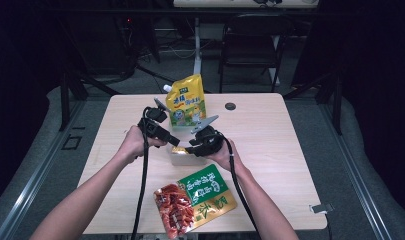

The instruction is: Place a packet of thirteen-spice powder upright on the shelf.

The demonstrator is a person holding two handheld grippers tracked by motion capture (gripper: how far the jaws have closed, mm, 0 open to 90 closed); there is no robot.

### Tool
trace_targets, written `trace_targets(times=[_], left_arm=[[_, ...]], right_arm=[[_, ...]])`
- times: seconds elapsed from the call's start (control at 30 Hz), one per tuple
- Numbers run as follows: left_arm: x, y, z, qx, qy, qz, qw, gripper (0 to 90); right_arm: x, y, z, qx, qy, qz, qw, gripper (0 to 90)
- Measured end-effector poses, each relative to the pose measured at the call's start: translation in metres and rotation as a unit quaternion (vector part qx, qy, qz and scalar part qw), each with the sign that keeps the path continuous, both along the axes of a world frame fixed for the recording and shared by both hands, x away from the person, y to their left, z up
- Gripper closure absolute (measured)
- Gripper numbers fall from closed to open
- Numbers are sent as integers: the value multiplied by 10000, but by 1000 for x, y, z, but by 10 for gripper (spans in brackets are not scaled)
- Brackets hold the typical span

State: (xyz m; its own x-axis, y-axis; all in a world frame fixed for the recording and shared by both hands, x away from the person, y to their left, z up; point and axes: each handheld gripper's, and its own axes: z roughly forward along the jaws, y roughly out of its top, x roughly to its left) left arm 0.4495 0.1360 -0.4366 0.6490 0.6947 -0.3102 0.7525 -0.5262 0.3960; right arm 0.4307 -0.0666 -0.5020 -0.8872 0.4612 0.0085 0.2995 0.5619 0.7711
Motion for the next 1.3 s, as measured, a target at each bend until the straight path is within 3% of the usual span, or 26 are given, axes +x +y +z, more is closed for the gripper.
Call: trace_targets(times=[0.03,0.07,0.27,0.43,0.6,0.63,0.73,0.97,1.3], left_arm=[[0,0,-1,-6,-1,-4,10000,500],[0,-1,-1,-15,5,0,10000,499],[-1,1,-1,1,-26,-13,10000,484],[-3,3,-1,-23,-161,2,9999,401],[-6,5,-1,-38,-265,15,9996,325],[-8,6,0,-18,-315,-17,9995,314],[-9,8,2,-34,-389,-33,9992,272],[-18,13,4,58,-650,-53,9979,180],[-36,29,3,128,-1007,-51,9948,157]], right_arm=[[-1,2,0,-21,-1,-20,10000,667],[-1,5,-4,232,-62,-25,9997,667],[0,4,-4,169,-54,-47,9998,665],[-2,-4,7,-124,39,17,9999,652],[-3,-8,12,-205,33,-41,9998,629],[-5,-11,16,-463,75,-81,9989,621],[-5,-13,18,-454,86,-102,9989,602],[-12,-27,29,-478,211,-252,9983,482],[-28,-53,33,-682,445,-600,9949,302]])
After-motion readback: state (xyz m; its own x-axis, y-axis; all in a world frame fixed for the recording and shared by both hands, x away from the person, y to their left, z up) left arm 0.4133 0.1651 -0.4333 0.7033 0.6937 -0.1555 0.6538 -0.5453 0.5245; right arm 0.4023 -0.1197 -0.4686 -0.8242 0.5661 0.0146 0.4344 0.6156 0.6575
